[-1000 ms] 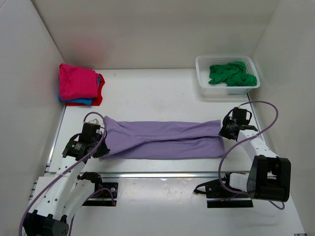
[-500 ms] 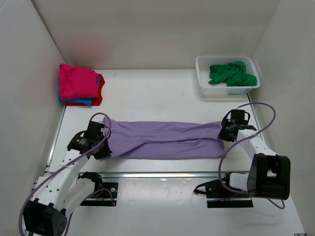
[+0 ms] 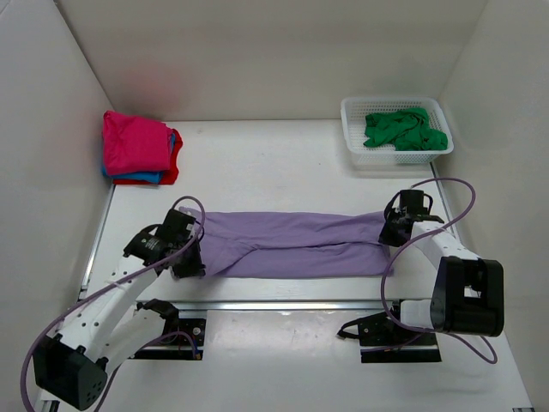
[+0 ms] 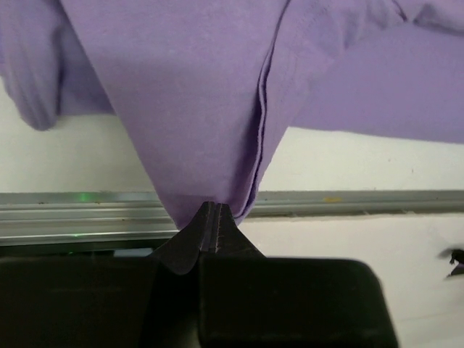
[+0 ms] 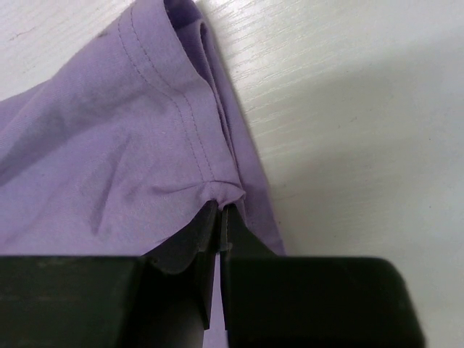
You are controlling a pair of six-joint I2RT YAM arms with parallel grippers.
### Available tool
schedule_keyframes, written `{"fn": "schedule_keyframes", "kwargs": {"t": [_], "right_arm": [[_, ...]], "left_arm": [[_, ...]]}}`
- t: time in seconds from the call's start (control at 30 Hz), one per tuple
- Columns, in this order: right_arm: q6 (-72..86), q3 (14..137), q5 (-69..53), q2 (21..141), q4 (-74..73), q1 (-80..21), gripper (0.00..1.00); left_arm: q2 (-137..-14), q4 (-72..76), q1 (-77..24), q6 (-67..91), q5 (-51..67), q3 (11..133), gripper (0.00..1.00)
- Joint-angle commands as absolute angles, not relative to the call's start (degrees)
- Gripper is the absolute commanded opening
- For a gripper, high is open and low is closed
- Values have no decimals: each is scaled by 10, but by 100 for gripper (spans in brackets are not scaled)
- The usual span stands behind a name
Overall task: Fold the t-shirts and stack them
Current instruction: Fold the other side of the tshirt into a rectangle
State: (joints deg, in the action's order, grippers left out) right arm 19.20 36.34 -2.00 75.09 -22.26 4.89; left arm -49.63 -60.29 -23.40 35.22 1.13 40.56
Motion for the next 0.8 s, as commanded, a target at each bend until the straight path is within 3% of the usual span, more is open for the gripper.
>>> {"fn": "schedule_keyframes", "kwargs": {"t": [0.0, 0.43, 0.77], "right_arm": [[183, 381, -17, 748, -203, 47, 0], [177, 379, -25, 751, -195, 52, 0], [172, 381, -26, 758, -189, 48, 0]], "left_arm": [[-502, -611, -246, 355, 39, 420, 0], [-549, -639, -240, 293, 44, 471, 0], [-573, -468, -205, 282, -12, 477, 0]]}}
